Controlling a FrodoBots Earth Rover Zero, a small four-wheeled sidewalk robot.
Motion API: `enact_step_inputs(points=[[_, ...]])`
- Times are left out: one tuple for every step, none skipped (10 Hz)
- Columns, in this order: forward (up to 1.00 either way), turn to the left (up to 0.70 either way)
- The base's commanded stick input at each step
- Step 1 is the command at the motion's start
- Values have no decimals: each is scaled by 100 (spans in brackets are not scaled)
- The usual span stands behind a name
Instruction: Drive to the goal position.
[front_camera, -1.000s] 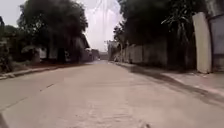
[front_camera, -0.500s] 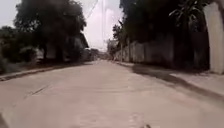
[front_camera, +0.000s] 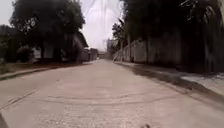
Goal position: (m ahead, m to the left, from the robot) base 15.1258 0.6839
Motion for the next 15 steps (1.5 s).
enact_step_inputs(points=[[100, 0], [100, 0], [100, 0], [100, 0], [100, 0], [100, 0], [100, 0], [100, 0], [100, 0], [100, 0], [100, 0], [100, 0], [100, 0], [100, 0], [100, 0]])
